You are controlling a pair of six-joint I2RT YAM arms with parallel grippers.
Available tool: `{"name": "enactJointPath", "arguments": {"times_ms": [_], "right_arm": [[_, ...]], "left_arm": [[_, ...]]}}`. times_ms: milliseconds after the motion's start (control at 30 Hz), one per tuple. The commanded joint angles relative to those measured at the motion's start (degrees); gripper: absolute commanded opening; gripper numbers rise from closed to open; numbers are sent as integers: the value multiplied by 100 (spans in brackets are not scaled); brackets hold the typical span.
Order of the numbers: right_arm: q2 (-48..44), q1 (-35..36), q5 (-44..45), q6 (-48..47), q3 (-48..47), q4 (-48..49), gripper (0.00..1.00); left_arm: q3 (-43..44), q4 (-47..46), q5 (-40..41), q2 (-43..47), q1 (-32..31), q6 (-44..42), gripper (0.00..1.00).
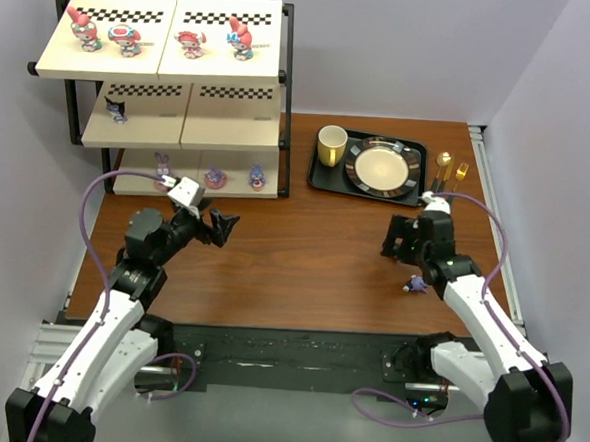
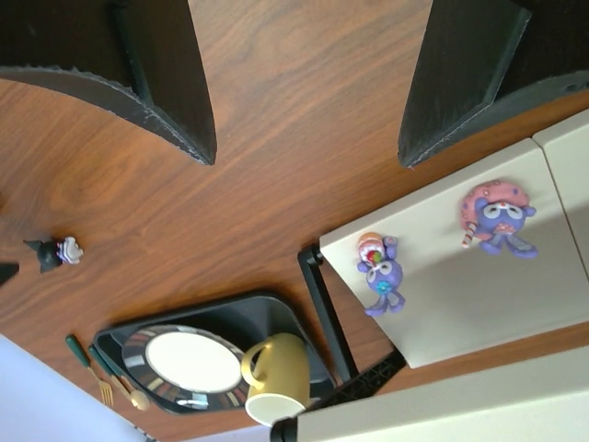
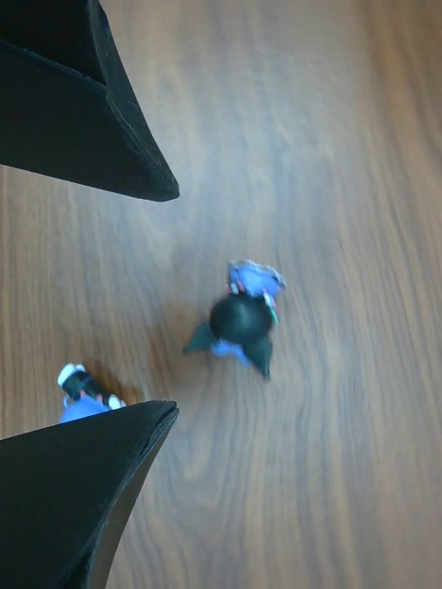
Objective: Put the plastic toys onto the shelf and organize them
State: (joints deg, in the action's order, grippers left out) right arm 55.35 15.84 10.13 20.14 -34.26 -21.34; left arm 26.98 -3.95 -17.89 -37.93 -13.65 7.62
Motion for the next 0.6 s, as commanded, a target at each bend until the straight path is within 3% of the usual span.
{"name": "enactJointPath", "arguments": {"times_ms": [0, 133, 400, 567], "right_arm": [[28, -1019, -1389, 595, 147, 376, 91], [37, -1495, -1498, 825, 245, 298, 88], [-622, -1487, -109, 1114, -37, -1397, 87], [-815, -1496, 611, 1859, -81, -2066, 75]], "left_arm": [[132, 227, 137, 102, -269, -278, 84], [123, 263, 154, 233, -480, -296, 85], [193, 377, 242, 304, -814, -348, 85], [176, 377, 321, 401, -964, -357, 85]]}}
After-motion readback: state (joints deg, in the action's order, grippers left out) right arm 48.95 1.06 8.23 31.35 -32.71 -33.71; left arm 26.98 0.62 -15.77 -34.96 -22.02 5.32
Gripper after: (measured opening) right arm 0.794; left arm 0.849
